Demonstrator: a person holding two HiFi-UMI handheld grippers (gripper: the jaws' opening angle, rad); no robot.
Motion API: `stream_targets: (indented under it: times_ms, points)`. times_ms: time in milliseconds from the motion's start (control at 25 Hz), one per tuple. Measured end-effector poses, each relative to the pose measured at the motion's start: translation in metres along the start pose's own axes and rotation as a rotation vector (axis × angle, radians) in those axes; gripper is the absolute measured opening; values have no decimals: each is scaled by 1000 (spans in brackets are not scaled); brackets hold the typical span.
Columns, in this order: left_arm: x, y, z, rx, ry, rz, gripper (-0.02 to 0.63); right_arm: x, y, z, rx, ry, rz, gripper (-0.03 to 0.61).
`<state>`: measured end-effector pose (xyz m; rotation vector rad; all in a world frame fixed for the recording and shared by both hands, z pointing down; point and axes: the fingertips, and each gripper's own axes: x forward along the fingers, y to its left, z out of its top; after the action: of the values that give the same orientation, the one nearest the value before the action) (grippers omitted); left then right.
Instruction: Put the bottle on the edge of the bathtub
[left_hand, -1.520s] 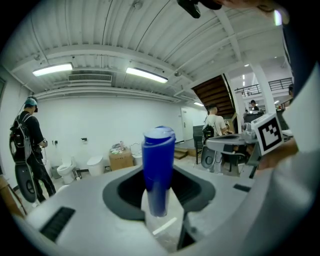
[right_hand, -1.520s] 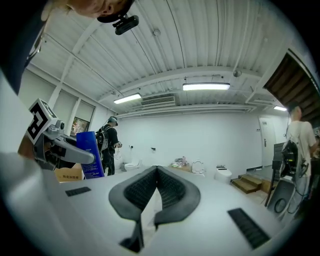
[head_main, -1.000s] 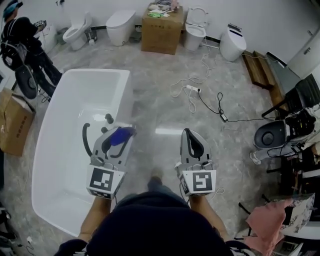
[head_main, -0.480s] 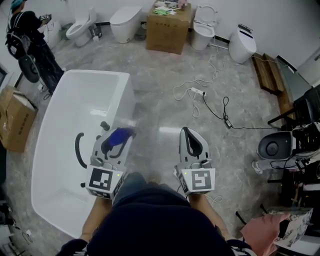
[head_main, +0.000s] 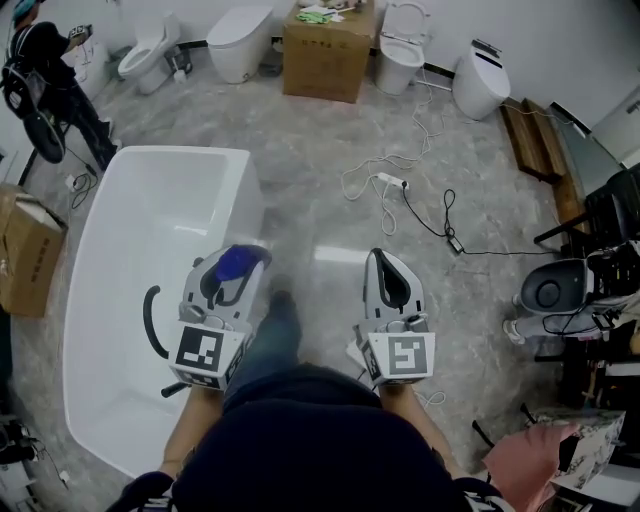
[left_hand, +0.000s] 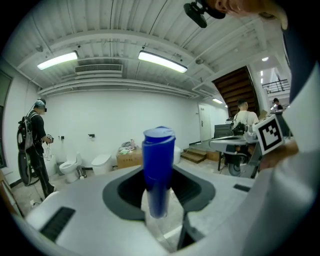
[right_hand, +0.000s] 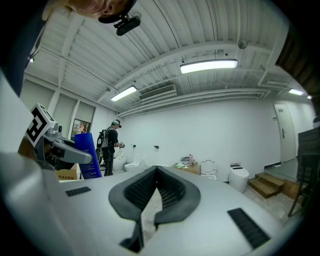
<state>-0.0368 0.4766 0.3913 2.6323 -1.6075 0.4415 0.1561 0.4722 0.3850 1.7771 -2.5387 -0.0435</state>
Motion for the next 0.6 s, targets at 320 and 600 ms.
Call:
stream_targets:
  times_ms: [320, 600]
  points:
    - [90, 61, 36, 13, -51, -51, 150, 122, -21, 25, -34, -42, -10, 17]
    - [160, 124, 54, 23, -56, -93, 150, 209, -32, 25, -22, -6, -57, 17]
